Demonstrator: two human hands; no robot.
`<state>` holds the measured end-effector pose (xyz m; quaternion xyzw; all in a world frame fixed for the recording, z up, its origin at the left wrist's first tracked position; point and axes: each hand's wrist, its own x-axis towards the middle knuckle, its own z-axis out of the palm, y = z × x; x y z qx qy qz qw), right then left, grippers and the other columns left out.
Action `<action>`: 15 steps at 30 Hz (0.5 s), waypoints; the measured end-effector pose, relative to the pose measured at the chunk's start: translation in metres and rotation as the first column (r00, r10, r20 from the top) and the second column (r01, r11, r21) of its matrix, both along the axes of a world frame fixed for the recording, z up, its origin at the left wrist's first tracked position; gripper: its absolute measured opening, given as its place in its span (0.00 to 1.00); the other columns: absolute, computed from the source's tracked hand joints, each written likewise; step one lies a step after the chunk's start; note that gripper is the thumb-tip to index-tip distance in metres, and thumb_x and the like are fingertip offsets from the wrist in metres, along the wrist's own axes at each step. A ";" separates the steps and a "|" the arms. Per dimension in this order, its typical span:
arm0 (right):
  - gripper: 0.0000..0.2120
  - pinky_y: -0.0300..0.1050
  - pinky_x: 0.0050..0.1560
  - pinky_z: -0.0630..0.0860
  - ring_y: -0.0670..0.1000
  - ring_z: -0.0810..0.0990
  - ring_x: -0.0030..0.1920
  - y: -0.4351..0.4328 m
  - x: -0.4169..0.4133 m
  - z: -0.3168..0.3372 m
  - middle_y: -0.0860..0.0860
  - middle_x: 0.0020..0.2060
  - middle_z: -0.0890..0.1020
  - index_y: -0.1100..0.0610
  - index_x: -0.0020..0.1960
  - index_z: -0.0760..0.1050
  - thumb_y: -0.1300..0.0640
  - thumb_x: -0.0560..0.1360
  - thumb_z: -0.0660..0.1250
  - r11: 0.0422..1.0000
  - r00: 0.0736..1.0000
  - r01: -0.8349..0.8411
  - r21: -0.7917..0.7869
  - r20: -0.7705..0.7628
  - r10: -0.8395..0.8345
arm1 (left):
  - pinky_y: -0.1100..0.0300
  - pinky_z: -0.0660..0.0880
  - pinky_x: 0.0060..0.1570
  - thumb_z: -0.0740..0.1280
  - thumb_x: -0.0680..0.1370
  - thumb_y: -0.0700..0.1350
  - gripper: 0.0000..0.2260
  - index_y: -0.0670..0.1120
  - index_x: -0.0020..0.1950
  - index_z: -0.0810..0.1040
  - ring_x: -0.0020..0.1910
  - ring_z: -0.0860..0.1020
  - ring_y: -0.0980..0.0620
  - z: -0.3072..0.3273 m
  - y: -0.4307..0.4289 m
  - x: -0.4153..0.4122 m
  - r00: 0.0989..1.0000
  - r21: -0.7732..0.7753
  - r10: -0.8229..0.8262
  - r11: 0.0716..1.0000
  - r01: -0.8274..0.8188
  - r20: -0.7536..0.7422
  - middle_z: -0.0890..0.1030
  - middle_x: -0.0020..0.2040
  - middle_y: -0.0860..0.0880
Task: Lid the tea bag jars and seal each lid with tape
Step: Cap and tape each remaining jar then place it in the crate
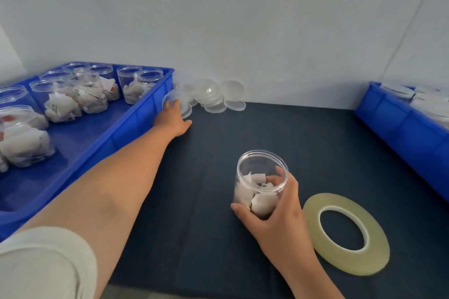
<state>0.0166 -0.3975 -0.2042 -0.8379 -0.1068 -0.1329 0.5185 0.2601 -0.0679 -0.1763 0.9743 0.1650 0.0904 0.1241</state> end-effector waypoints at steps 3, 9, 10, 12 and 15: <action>0.48 0.38 0.58 0.77 0.39 0.77 0.64 0.000 0.002 0.000 0.31 0.66 0.72 0.31 0.73 0.55 0.35 0.64 0.82 1.000 1.000 -0.014 -0.003 -0.002 0.014 | 0.46 0.76 0.58 0.66 0.83 0.61 0.35 0.48 0.84 0.58 0.74 0.74 0.39 -0.007 0.002 -0.001 0.999 0.042 0.007 0.999 -0.009 0.053 0.62 0.84 0.46; 0.48 0.37 0.58 0.75 0.38 0.75 0.65 0.001 0.003 0.001 0.31 0.66 0.73 0.31 0.74 0.54 0.28 0.62 0.77 1.000 1.000 -0.010 -0.007 -0.007 0.010 | 0.52 0.69 0.37 0.64 0.85 0.48 0.10 0.47 0.65 0.76 0.46 0.82 0.38 -0.018 0.000 -0.026 0.967 0.225 -0.039 0.974 -0.020 0.253 0.84 0.54 0.44; 0.48 0.38 0.59 0.75 0.38 0.75 0.65 0.002 0.002 0.002 0.32 0.67 0.73 0.31 0.73 0.54 0.29 0.62 0.78 1.000 1.000 -0.009 -0.009 -0.008 0.009 | 0.52 0.68 0.36 0.63 0.86 0.48 0.10 0.48 0.66 0.77 0.46 0.82 0.38 -0.018 -0.001 -0.032 0.966 0.246 -0.058 0.969 -0.006 0.252 0.84 0.53 0.44; 0.46 0.40 0.60 0.75 0.39 0.75 0.65 0.002 0.001 0.003 0.32 0.67 0.73 0.29 0.72 0.54 0.32 0.63 0.79 1.000 1.000 -0.007 -0.016 -0.010 0.006 | 0.53 0.66 0.36 0.61 0.87 0.47 0.11 0.48 0.68 0.77 0.45 0.82 0.38 -0.017 -0.004 -0.047 0.963 0.305 -0.115 0.952 0.036 0.245 0.85 0.52 0.44; 0.47 0.39 0.60 0.74 0.39 0.75 0.65 0.002 0.001 0.004 0.33 0.67 0.73 0.31 0.73 0.54 0.33 0.64 0.80 1.000 1.000 -0.009 -0.026 -0.021 0.008 | 0.55 0.64 0.32 0.59 0.88 0.46 0.09 0.47 0.61 0.78 0.40 0.82 0.43 -0.016 -0.011 -0.071 0.957 0.447 -0.201 0.890 0.089 0.209 0.84 0.47 0.47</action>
